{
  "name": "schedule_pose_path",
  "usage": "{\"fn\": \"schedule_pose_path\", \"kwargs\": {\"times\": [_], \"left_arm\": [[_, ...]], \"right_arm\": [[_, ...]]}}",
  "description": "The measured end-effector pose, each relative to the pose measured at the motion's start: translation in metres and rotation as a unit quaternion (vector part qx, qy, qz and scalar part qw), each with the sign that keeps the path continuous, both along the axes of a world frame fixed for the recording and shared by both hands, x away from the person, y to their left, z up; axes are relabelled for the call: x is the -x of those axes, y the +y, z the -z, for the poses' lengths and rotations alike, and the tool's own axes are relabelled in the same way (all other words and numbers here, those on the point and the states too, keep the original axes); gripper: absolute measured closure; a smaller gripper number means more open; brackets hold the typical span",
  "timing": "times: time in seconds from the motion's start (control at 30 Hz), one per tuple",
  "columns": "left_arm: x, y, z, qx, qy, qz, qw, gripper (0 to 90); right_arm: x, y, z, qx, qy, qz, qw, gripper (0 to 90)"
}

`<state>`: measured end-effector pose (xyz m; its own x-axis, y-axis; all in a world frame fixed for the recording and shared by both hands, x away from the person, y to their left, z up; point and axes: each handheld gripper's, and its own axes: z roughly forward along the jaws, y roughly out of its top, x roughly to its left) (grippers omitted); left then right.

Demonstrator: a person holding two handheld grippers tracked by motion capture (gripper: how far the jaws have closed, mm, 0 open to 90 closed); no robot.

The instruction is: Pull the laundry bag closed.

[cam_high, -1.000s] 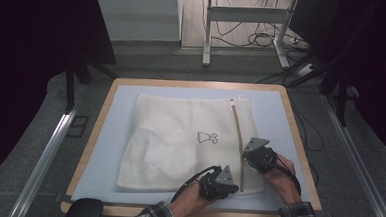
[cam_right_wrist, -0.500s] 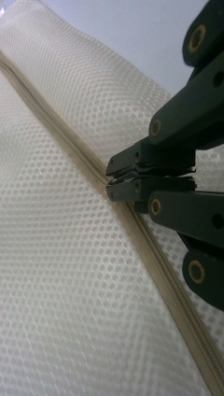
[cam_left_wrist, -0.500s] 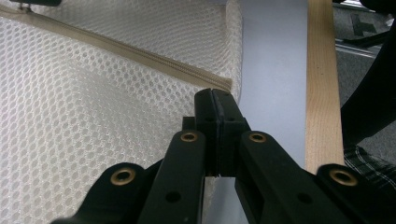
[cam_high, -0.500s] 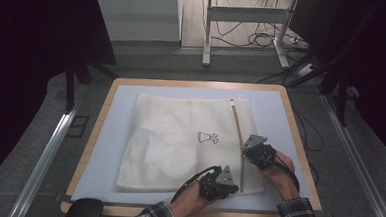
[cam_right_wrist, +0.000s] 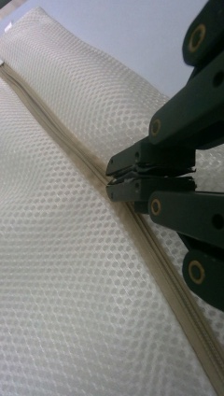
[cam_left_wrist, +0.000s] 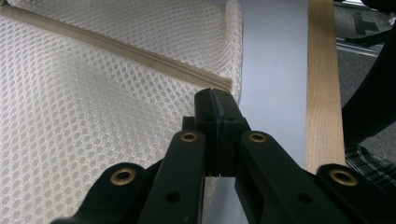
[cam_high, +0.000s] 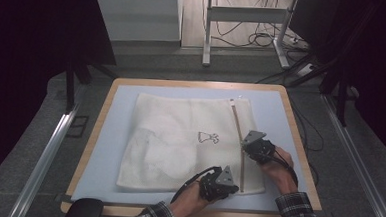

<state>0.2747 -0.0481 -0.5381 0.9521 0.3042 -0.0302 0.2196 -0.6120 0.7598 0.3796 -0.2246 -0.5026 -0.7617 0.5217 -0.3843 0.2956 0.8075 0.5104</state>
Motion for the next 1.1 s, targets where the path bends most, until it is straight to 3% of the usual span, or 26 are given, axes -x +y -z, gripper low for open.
{"fn": "schedule_pose_path", "kwargs": {"times": [0.6, 1.1], "left_arm": [[0.002, -0.001, 0.000, 0.000, -0.005, -0.001, 1.0000, 90.0], [0.002, -0.001, 0.000, -0.001, -0.006, -0.001, 1.0000, 90.0]], "right_arm": [[-0.021, 0.005, -0.001, 0.008, -0.004, 0.004, 1.0000, 85.8], [-0.041, 0.011, -0.003, 0.026, -0.020, 0.007, 0.9994, 85.8]]}}
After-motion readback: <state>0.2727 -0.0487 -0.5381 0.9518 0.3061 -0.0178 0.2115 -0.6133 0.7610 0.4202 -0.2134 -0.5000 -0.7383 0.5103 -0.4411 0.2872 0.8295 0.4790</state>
